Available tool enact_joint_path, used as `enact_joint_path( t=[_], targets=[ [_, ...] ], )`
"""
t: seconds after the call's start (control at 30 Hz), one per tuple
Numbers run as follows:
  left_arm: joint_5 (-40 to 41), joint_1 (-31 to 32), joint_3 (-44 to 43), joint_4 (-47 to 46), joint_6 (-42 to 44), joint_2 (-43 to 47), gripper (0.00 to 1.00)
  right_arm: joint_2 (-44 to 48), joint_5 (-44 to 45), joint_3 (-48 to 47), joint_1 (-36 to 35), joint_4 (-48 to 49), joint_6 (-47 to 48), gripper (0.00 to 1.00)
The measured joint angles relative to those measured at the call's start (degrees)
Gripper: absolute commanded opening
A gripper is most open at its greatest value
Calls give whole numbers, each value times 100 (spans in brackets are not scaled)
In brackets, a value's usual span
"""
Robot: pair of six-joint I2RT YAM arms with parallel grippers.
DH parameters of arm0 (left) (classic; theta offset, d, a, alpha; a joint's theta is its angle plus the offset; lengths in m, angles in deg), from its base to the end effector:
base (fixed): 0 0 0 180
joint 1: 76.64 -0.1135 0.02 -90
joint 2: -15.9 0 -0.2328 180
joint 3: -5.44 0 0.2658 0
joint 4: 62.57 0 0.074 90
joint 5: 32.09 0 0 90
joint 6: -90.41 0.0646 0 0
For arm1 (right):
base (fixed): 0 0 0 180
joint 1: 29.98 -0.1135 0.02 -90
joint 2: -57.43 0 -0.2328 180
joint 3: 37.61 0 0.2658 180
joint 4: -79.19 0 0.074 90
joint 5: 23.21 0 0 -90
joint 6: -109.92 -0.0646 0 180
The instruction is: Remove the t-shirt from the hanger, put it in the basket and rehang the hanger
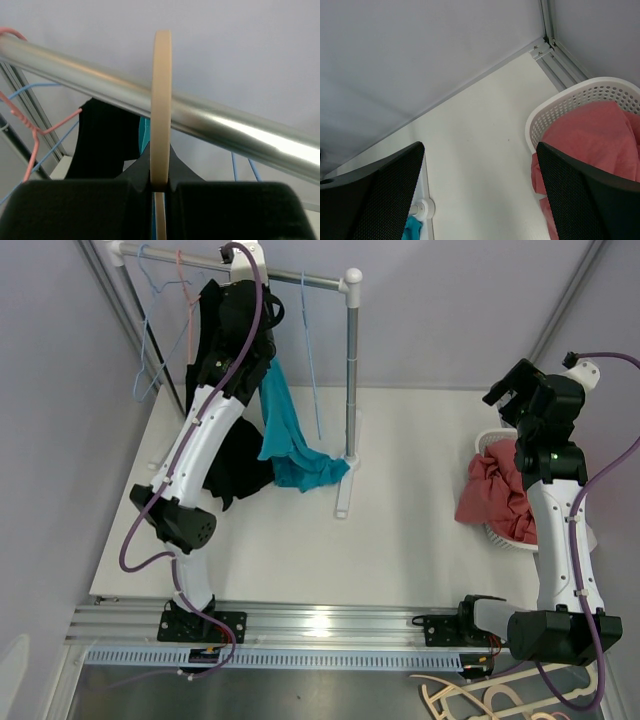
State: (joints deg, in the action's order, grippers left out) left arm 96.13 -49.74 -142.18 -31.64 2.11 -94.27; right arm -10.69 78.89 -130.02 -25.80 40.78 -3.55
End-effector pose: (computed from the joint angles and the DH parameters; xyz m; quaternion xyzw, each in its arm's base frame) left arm 0.4062 -0.1613 0.5078 -0.0813 0.6699 0.0589 0.7356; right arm 0.3067 -0.0360 0.4054 0.2503 0.7461 0.0205 0.6167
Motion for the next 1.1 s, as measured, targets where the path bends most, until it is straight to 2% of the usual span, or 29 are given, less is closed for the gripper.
enact_joint_path(
  t=[0.23,0.47,0.67,0.9,1.1],
  targets=[
    [0,2,2,-428,354,155,1,0,-57,26,-9,13,-2,100],
    [70,76,168,-555,494,785,1,0,-63,46,-61,37,-4,100],
    [299,332,1445,-833,446,1685,1,0,-378,57,-229,55,76,99],
    [820,669,2896,-1040,234,2417,1,192,-964,293,-881,216,527,99],
    [1272,931,3333,-944,46,2492,1,1051,-1947,957,-1266,608,815,98]
  ],
)
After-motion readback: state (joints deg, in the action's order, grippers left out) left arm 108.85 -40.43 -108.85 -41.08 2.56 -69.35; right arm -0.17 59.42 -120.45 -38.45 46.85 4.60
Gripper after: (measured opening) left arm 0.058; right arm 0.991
